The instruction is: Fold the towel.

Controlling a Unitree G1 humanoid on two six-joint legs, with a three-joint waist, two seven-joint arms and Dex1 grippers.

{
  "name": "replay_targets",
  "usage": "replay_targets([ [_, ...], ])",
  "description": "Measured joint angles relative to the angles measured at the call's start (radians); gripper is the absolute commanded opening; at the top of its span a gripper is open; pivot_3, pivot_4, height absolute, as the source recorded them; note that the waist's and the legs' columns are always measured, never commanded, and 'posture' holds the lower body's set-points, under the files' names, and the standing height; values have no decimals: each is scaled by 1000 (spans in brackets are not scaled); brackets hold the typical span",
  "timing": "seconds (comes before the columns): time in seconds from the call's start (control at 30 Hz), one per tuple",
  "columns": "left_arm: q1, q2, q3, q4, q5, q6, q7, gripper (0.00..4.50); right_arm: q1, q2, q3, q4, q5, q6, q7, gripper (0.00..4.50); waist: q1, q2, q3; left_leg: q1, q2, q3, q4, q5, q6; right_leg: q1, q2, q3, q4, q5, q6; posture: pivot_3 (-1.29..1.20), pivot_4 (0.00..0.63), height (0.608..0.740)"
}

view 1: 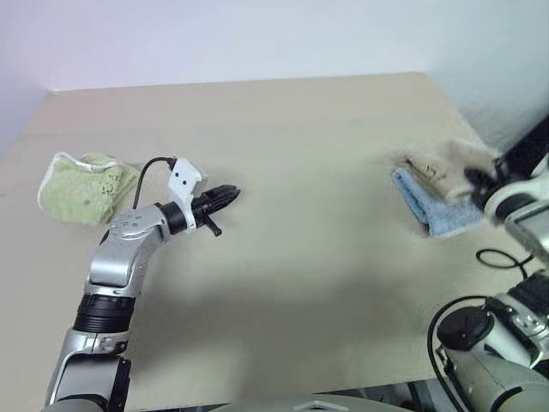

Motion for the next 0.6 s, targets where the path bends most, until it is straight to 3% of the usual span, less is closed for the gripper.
replay_targets([
  [0.1, -10, -3, -3, 4, 1, -2, -7, 474, 7, -1, 1, -1, 1, -2, -27, 29, 1, 1, 0, 1, 0, 0, 0, 0, 0, 0, 1, 0, 0, 0, 0, 0, 150, 728],
  [0.53, -9, -9, -12, 6, 5, -3, -15, 474, 42, -7, 20, -116, 100, -38, -41, 4339, 4, 1, 0, 0, 0, 0, 1, 0, 1, 1, 1, 0, 0, 0, 0, 0, 150, 728],
  [0.6, -9, -12, -13, 7, 5, -3, -18, 474, 55, -7, 20, -137, 128, -47, -51, 4463, 5, 1, 0, 0, 0, 0, 1, 0, 1, 1, 1, 0, 0, 0, 0, 0, 150, 728],
])
